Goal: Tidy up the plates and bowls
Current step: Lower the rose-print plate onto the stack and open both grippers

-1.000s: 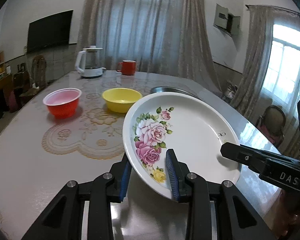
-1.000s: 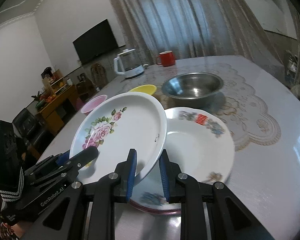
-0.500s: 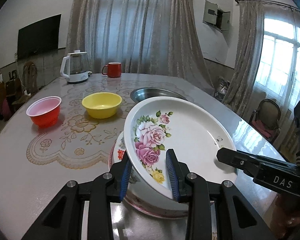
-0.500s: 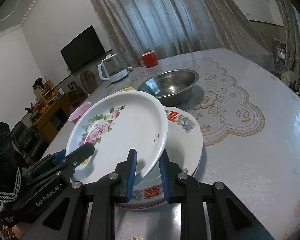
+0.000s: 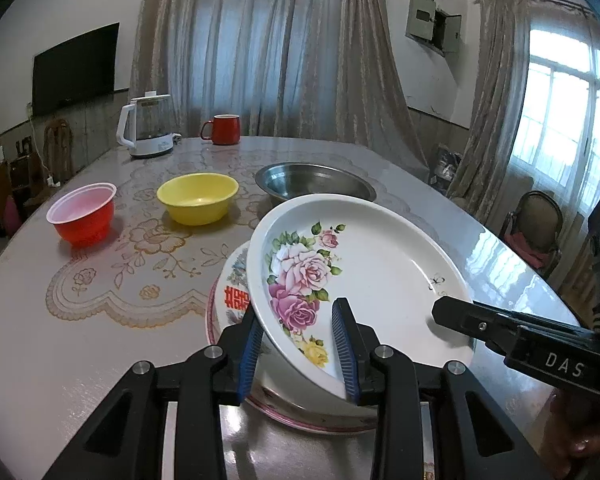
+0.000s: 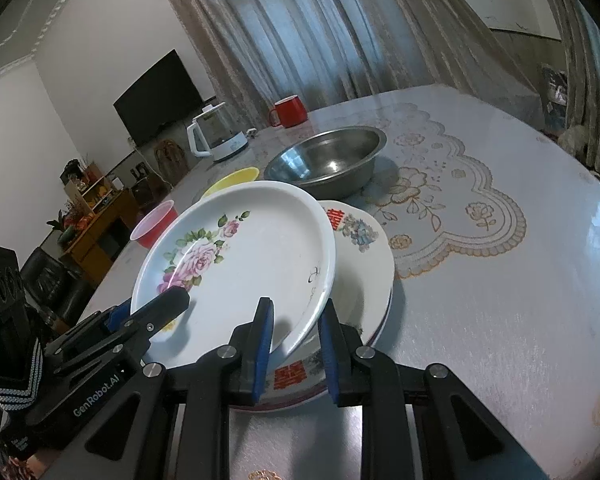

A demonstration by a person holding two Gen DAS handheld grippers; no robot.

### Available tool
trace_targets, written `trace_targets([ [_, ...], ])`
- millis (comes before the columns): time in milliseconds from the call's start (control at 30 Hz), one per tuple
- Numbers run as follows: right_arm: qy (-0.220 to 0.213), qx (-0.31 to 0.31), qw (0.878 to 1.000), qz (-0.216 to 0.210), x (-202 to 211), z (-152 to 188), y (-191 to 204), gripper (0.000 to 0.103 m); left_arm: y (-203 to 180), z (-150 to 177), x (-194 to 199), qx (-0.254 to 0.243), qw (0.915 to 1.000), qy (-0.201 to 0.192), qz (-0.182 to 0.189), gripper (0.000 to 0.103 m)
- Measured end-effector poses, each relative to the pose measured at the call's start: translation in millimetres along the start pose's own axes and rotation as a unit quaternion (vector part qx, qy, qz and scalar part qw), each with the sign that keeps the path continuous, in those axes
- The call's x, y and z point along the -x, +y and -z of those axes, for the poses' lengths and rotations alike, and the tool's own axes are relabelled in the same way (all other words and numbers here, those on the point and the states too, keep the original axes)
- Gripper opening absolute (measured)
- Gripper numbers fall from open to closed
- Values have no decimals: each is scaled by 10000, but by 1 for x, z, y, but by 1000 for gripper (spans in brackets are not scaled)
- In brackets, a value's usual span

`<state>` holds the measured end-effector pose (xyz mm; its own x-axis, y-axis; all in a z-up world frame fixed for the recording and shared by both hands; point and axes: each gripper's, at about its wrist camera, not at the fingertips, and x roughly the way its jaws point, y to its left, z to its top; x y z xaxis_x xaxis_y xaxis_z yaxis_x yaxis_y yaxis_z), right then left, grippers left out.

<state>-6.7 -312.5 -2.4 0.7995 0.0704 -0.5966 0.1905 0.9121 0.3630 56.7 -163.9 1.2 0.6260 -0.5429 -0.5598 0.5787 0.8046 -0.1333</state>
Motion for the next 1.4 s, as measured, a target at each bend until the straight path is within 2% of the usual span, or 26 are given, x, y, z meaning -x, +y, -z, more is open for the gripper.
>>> trace_targets([
  [767,391,-176,9989,205,-17,-2,-7,22,2,2,-24,99,9991,410,45,35],
  [1100,724,102,9959,538,-30,-14,1,25,2,-3,-38,35,9976,674,-142,36],
  [1267,928,197,9930,703,-38,-20,4,26,-1,-5,-40,-23,9969,771,-149,43],
  [1400,970,178,9923,752,-40,-22,4,26,0,-5,-40,25,9969,769,-131,44],
])
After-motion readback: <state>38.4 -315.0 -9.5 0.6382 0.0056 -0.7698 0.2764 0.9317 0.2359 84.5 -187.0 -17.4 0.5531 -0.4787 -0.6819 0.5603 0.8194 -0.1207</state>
